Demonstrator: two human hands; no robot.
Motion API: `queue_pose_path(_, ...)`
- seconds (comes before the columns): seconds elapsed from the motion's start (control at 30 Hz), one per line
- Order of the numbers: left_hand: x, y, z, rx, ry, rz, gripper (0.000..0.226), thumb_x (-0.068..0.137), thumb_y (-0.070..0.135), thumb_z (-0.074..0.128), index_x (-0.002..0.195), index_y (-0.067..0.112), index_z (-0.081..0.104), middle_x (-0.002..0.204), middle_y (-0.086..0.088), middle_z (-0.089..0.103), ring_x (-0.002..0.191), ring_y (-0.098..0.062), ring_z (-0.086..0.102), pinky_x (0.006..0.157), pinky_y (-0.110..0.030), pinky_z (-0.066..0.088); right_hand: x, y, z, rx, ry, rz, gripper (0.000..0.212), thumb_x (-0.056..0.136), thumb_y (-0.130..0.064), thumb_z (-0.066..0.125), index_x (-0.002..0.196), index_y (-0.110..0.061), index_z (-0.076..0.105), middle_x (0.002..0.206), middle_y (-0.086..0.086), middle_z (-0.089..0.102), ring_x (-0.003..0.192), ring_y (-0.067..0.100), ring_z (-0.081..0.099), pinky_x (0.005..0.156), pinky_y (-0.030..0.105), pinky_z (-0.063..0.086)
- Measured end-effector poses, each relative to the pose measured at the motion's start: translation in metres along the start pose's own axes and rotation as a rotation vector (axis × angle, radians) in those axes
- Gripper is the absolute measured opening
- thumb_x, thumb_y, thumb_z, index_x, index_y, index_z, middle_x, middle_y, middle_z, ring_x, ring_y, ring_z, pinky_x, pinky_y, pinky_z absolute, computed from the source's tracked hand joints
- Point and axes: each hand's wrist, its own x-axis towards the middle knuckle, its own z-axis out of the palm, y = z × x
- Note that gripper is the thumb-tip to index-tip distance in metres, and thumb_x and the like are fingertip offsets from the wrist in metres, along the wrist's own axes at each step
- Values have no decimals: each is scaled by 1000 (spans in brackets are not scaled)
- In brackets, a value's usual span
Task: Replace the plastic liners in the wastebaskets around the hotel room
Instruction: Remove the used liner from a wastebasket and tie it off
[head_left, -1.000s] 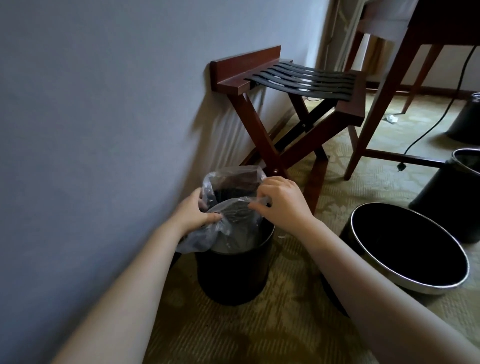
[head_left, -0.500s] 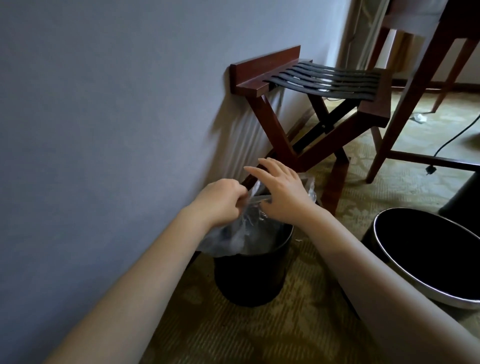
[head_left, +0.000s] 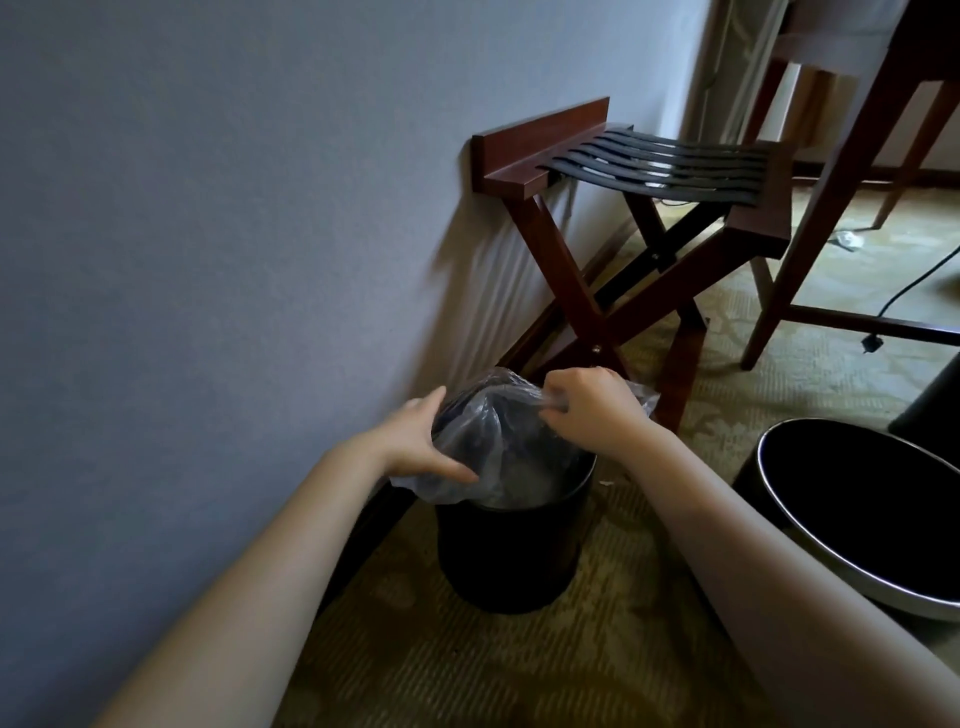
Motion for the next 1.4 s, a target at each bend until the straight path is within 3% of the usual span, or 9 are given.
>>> queue_pose_path(0.17,9,10,9,-9,245,28,16,76,18,76,83,17,62,83,1,59,86,-19,58,67,-22,37,-5,2,-3,-63,4,13,11,91,-21,52,84,-16,57,78,-3,60,79,20,56,91,35,38)
queue_pose_path(0.27,2,26,-13,-10,386,109,23,80,12,65,64,22,52,64,7,50,71,-17,51,62,-24,34,-3,3,-8,-14,-106,51,16,89,-29,61,80,-23,49,78,-7,55,79,18,54,86,37,43)
queue_pose_path(0.43,-15,63,-39,-19,553,353,20,83,14,62,67,19,52,64,7,50,65,-15,50,59,-26,38,1,-15,-13,420,-156,55,62,74,-40,81,121,-17,49,111,-5,57,101,18,56,87,41,52)
queue_pose_path(0.63,-15,82,-27,-374,619,436,9,84,15,68,92,16,63,82,5,66,80,-8,64,72,-17,52,5,-38,12,633,-21,38,31,77,-31,80,90,-10,63,75,2,59,68,13,53,63,36,45)
queue_pose_path(0.8,-11,57,-24,-675,357,376,105,58,51,84,144,25,30,144,4,42,132,-10,41,106,-32,38,3,-29,12,816,19,246,18,86,-20,71,100,-9,69,77,0,64,70,11,58,63,27,45)
queue_pose_path(0.93,1,24,-11,-435,91,139,148,41,63,85,151,30,-8,160,9,4,146,-14,9,118,-42,19,4,-24,2,711,39,276,23,85,-19,68,91,2,63,72,4,57,64,14,51,59,30,40)
queue_pose_path(1.1,10,47,36,-537,-33,267,97,68,28,85,147,21,29,138,12,39,131,-10,37,104,-23,36,4,-41,-14,386,-1,63,15,88,-15,60,75,-7,55,68,3,51,64,18,49,57,31,39)
queue_pose_path(1.27,19,78,53,-723,316,52,5,91,14,61,94,12,63,81,1,57,88,-22,55,76,-30,47,2,-48,-26,385,91,-53,14,95,-16,54,82,-10,56,75,0,53,74,19,53,66,33,44)
queue_pose_path(1.4,23,73,56,-979,388,66,13,83,18,69,75,13,59,77,-8,61,77,-23,61,74,-37,52,-3,-16,-54,567,54,34,33,90,-28,65,122,-25,57,113,-10,59,102,8,57,85,22,49)
